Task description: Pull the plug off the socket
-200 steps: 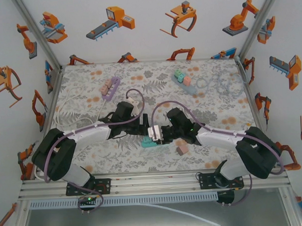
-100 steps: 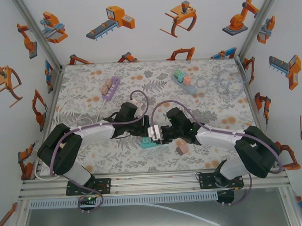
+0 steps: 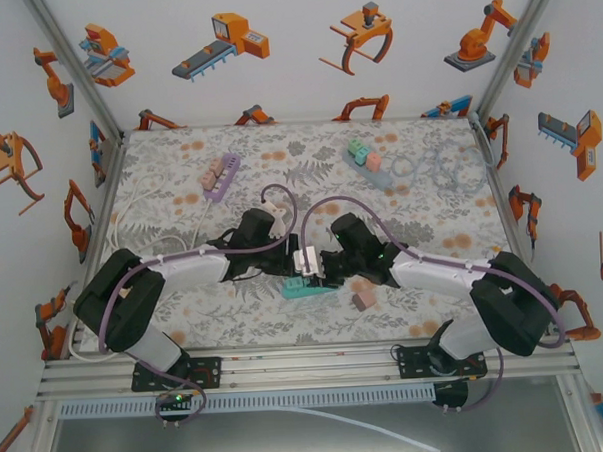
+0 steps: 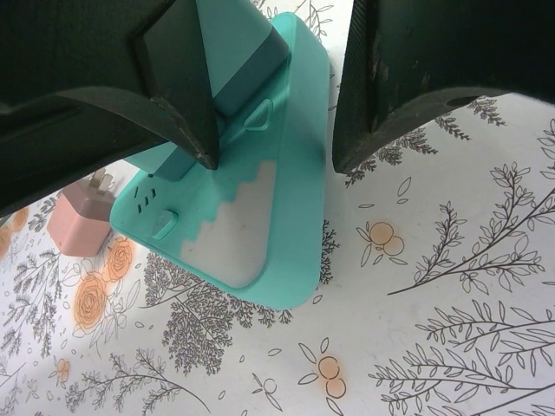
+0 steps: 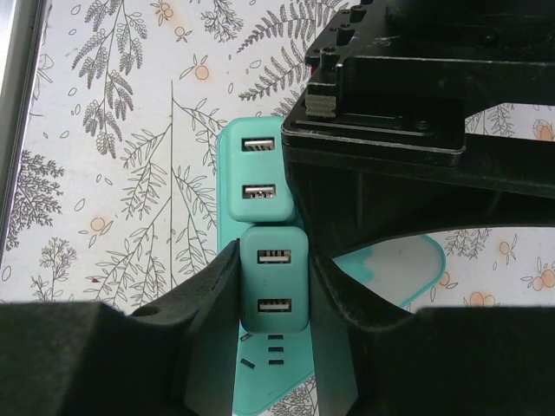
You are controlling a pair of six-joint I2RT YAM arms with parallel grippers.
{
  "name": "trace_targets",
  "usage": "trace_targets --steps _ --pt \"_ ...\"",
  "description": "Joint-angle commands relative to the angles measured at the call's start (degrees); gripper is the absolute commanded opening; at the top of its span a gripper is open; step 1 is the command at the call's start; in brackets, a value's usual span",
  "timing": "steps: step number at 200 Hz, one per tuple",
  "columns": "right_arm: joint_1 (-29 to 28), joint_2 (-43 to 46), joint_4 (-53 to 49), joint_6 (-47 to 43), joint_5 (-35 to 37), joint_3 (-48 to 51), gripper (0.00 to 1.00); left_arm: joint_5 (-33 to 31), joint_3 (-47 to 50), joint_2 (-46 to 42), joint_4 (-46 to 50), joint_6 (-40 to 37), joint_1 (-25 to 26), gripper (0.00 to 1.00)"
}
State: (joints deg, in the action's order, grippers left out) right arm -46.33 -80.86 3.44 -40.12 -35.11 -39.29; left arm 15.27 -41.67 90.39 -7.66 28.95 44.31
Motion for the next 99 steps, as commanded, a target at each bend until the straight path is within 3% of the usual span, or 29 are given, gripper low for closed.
trace_targets --steps 1,99 --pt "-0.34 2.54 2.89 1.14 -2.77 -3.45 0.05 -8.09 3.87 2.67 8.67 -2.49 0.36 0.52" --pt "-3.18 6.89 -2.43 -4.62 1.93 -2.15 0.0 -11.09 4.27 2.84 8.94 -1.61 -0.63 0.52"
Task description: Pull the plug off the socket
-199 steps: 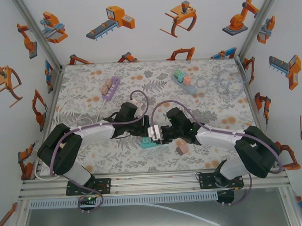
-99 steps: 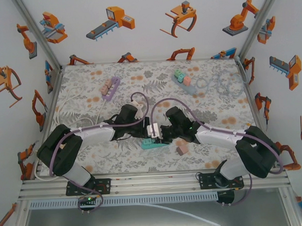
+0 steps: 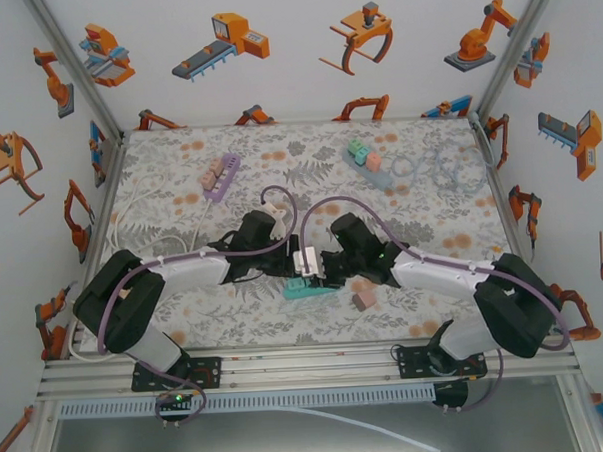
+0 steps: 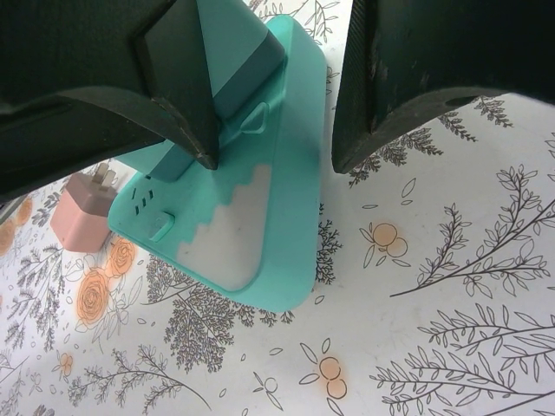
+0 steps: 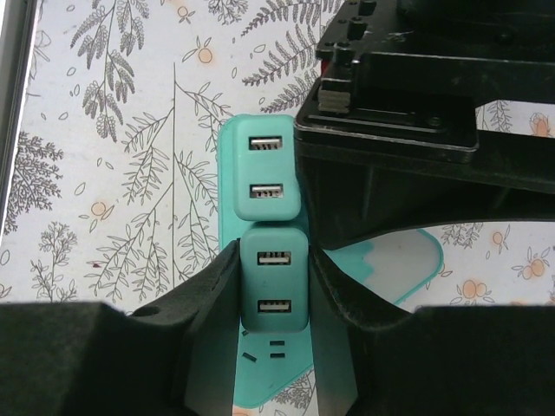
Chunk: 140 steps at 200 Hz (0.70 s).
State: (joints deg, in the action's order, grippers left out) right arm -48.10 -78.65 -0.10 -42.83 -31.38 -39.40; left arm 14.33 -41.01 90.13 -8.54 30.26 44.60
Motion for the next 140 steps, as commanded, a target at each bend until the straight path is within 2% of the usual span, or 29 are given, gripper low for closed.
trace_targets --steps 1,99,126,140 --pt "-1.44 4.76 1.09 -1.91 -1.83 -2.02 0.0 -10.13 3.64 3.11 9.88 -2.92 -0.92 0.52" --pt "-1.47 9.87 1.81 2.84 -1.52 0.68 0.0 -11.09 1.68 3.53 11.08 -4.53 -1.18 0.51" --pt "-1.36 8.31 3.12 2.64 -0.18 2.56 0.0 -5.39 2.61 1.78 7.87 -5.8 -1.22 0.52" --pt "-1.36 6.78 4.03 2.57 -0.52 3.04 0.0 -1.94 4.29 -0.57 4.36 -4.56 -1.56 0.56"
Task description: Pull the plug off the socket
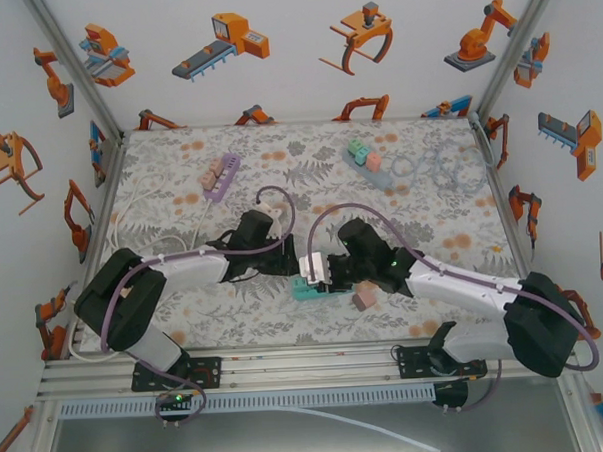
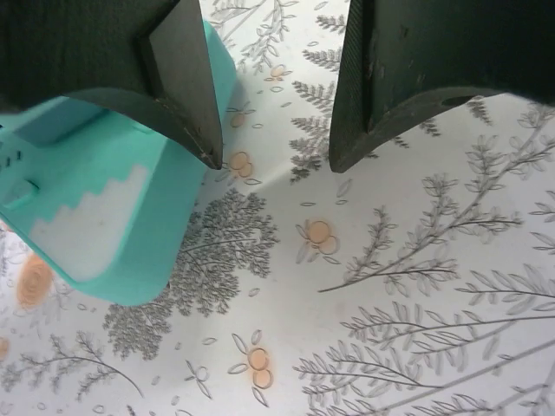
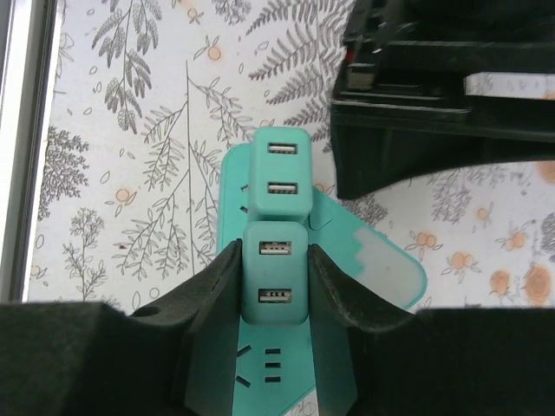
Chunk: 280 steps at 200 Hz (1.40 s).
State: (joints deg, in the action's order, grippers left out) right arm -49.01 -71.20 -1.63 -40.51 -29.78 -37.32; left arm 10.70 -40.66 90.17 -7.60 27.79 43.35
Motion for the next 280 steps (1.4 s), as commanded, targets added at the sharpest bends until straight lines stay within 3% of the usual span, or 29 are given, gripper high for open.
trace_targets --steps 1,17,64,96,124,180,241,280 --pt "-0.41 -0.82 5.66 0.26 -2.21 0.99 0.0 1.91 4.07 -0.79 3.18 -1.98 -0.35 0.57" --pt "-0.46 -2.77 7.32 0.35 -2.72 1.41 0.0 3.6 4.79 -3.57 2.13 -0.56 -1.28 0.63" --pt "-0.45 -7.79 12.15 -0.18 -4.51 1.65 0.0 6.05 5.6 -12.78 1.33 0.81 -2.61 0.66" --pt "-0.45 -11.16 15.11 0.26 -6.24 0.95 0.0 10.67 4.22 -10.38 -0.07 1.12 -2.51 0.7" --pt "-0.43 -12.28 16.22 0.43 -6.75 0.22 0.0 7.9 3.84 -6.14 -0.13 1.3 -2.55 0.69" --pt "-0.45 -12.12 15.13 0.71 -6.73 -1.17 0.0 6.71 2.39 -1.14 3.39 -1.74 -2.35 0.58" --pt "-0.44 -9.77 15.64 8.17 -7.0 -4.94 0.0 -1.74 3.16 1.48 11.8 -3.98 -2.38 0.51" --pt "-0.47 -9.41 12.97 7.2 -6.21 -5.7 0.0 -5.82 3.16 2.27 13.25 -2.68 -2.4 0.49"
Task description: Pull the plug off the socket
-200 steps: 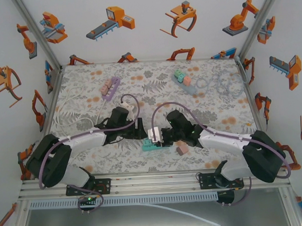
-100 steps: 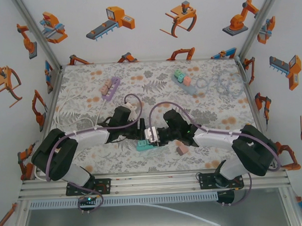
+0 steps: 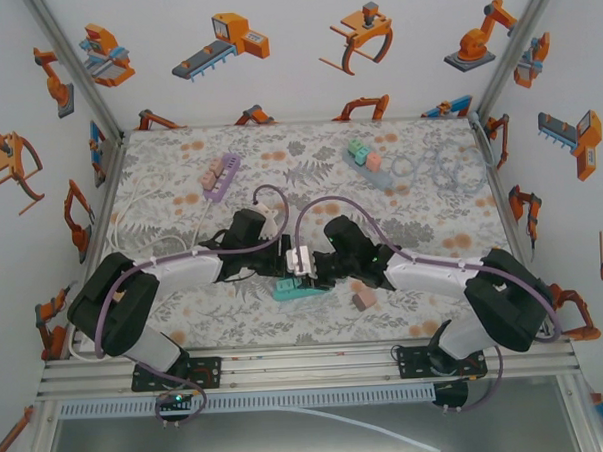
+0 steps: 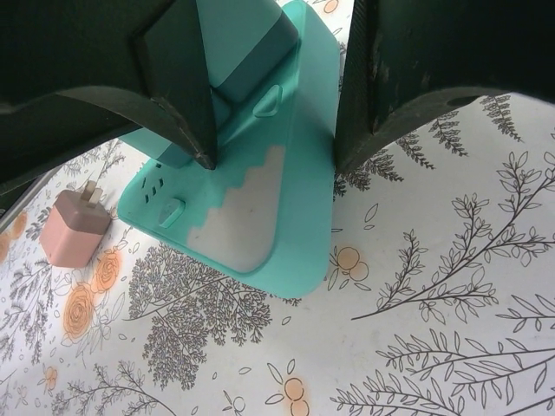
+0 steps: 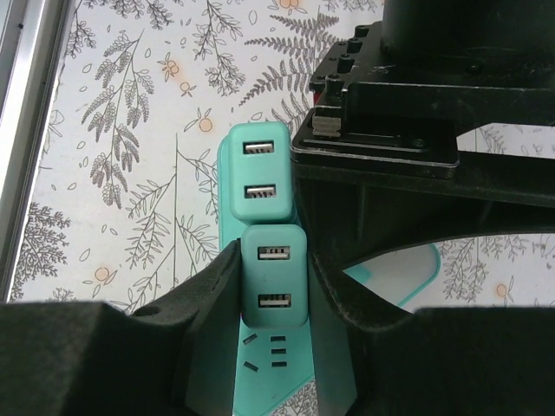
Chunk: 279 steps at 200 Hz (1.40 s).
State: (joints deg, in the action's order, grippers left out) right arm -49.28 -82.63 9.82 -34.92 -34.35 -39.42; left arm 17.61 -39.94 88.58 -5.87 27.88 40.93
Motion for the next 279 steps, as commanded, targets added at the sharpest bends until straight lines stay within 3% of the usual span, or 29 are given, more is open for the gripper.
trace_targets --steps 1,46,81,161,180,200,226,253,279 --pt "-0.21 2.03 1.43 1.52 -1.62 -3.63 0.0 -12.79 2.43 3.88 11.5 -2.76 0.03 0.49" --pt "-1.44 2.63 -1.57 -1.43 0.33 -3.16 0.0 -16.64 0.87 3.9 14.46 -4.11 0.03 0.48" --pt "-1.43 4.49 3.5 9.06 -0.93 -3.92 0.0 -18.21 0.45 2.7 15.42 -5.13 0.03 0.48" --pt "-1.32 3.75 -0.38 9.52 0.57 -4.26 0.0 -18.16 -0.11 2.09 15.81 -5.9 0.03 0.48" --pt "-1.28 3.33 -3.33 7.86 -0.82 -5.18 0.0 -15.05 -0.18 2.06 14.61 -7.06 0.03 0.48" --pt "-1.06 2.71 0.53 8.2 -1.02 -3.07 0.0 -9.32 0.78 1.29 11.2 -7.53 0.03 0.5" --pt "4.25 -4.92 -0.22 5.9 -4.34 -3.47 0.0 -1.59 1.6 0.6 6.37 -6.59 0.07 0.59" --pt "3.42 -3.99 9.28 9.12 -8.95 -1.79 0.0 -1.46 0.86 2.53 6.05 -5.73 -0.01 0.64" --pt "3.14 -2.49 6.53 9.72 -7.21 -4.18 0.0 -2.55 -0.26 6.26 7.97 -5.64 0.03 0.59"
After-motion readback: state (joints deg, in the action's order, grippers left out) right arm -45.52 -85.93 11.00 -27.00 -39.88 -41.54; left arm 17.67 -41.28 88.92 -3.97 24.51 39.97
